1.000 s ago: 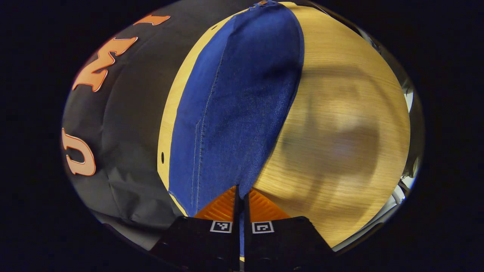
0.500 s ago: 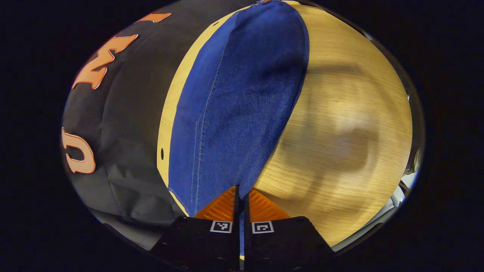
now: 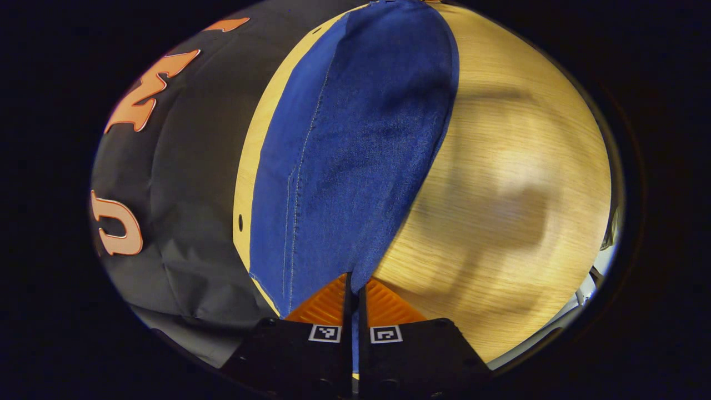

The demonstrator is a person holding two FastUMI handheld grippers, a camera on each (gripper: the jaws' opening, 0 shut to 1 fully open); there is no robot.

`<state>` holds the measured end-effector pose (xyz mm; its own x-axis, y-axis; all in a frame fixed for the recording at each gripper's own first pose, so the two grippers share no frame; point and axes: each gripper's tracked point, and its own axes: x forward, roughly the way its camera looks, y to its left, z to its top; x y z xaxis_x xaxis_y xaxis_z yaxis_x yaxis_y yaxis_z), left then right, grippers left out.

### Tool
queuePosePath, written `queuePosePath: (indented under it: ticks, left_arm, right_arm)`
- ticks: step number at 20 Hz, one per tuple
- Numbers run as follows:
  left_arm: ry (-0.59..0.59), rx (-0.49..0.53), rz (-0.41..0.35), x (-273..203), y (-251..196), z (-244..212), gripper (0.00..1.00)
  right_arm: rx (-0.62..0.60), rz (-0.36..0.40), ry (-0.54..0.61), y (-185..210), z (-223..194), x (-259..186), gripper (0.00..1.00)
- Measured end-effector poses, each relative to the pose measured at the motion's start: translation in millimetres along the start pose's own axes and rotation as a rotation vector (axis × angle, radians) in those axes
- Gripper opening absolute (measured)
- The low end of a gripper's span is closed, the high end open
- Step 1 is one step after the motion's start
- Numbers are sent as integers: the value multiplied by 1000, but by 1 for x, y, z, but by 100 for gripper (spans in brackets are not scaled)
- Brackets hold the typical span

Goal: Grasp the waist and the cuffs of the jeans and fold them to make the two legs overlap; first hold the waist and fold one-third of the jeans toward the cuffs, then hold the cuffs and fold the remaining one-third in the same direction to finish folding.

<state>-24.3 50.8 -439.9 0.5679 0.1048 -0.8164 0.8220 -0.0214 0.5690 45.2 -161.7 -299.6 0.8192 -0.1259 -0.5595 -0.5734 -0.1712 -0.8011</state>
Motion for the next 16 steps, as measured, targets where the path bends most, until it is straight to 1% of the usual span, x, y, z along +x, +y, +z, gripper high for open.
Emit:
queuePosePath:
  ticks: [4,7,9,10,11,12,13,15,16]
  left_arm:
    - [-5,8,-8,1,0,-1,5]
    - [-9,5,-14,0,0,4,5]
    - [-14,0,-13,0,1,5,5]
    - [-16,-1,-15,0,1,5,5]
    - [-19,1,-18,0,1,6,5]
    - [-21,2,-22,0,1,6,5]
    - [-25,4,-28,-1,0,7,5]
    - [-26,2,-54,-1,-1,8,5]
    - [-29,-10,-71,-2,-1,7,5]
  right_arm:
    - [22,-8,-4,-11,4,13,96]
    - [-1,-16,-11,-17,9,23,95]
    - [36,26,14,-3,7,27,89]
    - [62,72,28,10,3,28,77]
    - [71,70,33,13,0,32,41]
    - [69,66,17,11,6,31,5]
    - [75,84,24,9,8,29,6]
    - [103,138,48,12,2,33,1]
    - [104,157,57,12,2,30,4]
